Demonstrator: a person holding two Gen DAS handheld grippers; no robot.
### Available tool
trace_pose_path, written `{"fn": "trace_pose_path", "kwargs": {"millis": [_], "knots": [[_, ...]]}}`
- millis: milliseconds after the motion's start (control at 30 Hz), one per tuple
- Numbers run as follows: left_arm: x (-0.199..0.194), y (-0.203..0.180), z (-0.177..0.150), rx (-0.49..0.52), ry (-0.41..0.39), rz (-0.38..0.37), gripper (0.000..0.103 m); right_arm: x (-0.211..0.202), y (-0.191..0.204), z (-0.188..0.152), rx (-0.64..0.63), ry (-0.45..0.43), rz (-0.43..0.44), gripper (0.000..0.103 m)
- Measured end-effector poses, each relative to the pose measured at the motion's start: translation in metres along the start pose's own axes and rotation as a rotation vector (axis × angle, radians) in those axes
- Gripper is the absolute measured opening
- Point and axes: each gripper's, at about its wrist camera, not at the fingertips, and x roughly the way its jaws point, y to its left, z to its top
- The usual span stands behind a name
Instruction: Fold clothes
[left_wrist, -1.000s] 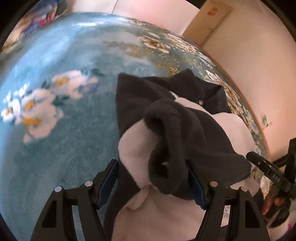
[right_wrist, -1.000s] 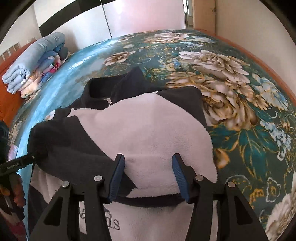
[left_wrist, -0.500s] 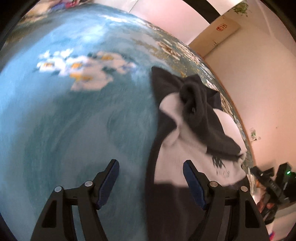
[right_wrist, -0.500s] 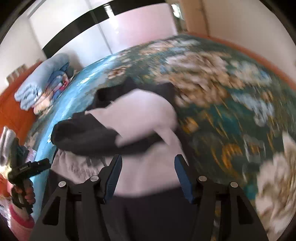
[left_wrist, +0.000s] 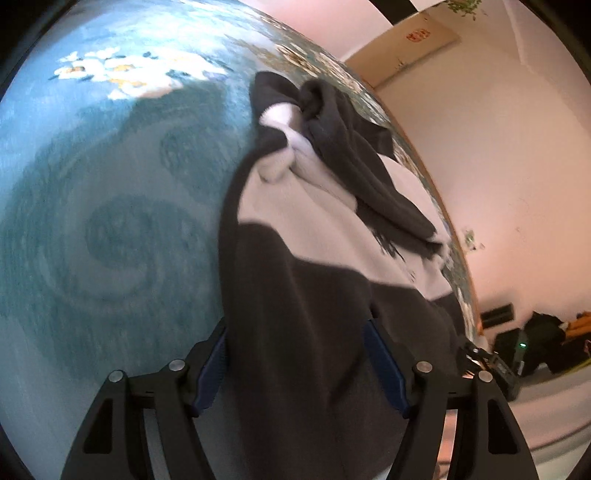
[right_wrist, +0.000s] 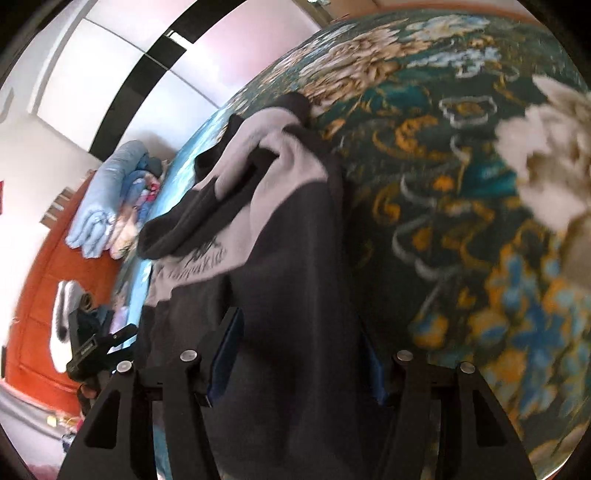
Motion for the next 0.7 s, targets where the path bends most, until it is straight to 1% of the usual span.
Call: {"fn": "trace_pose_path", "kwargs": {"millis": [133,233,300,333,367,400,433,467,500,533,567,667,700], "knots": [[-0.004,0.002,-0.011,0.001,0.018,-0.062,0.073,-0.006,-0.008,-0.009,0.017,-0.007,0.086,0.060],[-0.004,-0.001,-0.009,-0.013,0.004,-0.097,0.071,-0.007,-0.010,-0.009,0.026,-0.010,0.134,0.060],[-0.004,-0.003,-0.005,-0.028,-0.010,-0.123,0.060,-0.008,-0.009,-0.007,0.031,-0.015,0.138,0.058],[-0.003,-0.006,-0.006,-0.026,-0.014,-0.122,0.057,-0.008,-0.009,-0.006,0.033,-0.017,0.135,0.053],[-0.001,-0.009,-0.007,-0.020,-0.016,-0.117,0.046,-0.008,-0.009,-0.005,0.035,-0.020,0.133,0.049],[0.001,-0.013,-0.008,-0.014,-0.018,-0.111,0.038,-0.008,-0.009,-0.004,0.037,-0.021,0.125,0.041],[0.000,-0.013,-0.009,-0.008,-0.016,-0.094,0.036,-0.008,-0.010,-0.005,0.038,-0.020,0.111,0.030],[0.001,-0.013,-0.010,-0.009,-0.012,-0.082,0.030,-0.009,-0.010,-0.006,0.039,-0.019,0.098,0.024],[0.002,-0.010,-0.011,-0.019,-0.011,-0.072,0.022,-0.011,-0.012,-0.007,0.043,-0.023,0.090,0.013],[-0.002,-0.006,-0.012,-0.034,-0.020,-0.049,0.013,-0.015,-0.013,-0.007,0.048,-0.030,0.086,0.010],[-0.007,-0.004,-0.013,-0.043,-0.038,-0.031,0.009,-0.019,-0.014,-0.008,0.053,-0.038,0.082,0.009],[-0.034,-0.006,-0.011,-0.028,-0.114,-0.038,0.008,-0.042,-0.012,-0.005,0.045,-0.105,0.109,0.008],[-0.039,-0.008,-0.010,-0.018,-0.121,-0.031,0.008,-0.048,-0.010,-0.004,0.036,-0.119,0.112,0.008]]}}
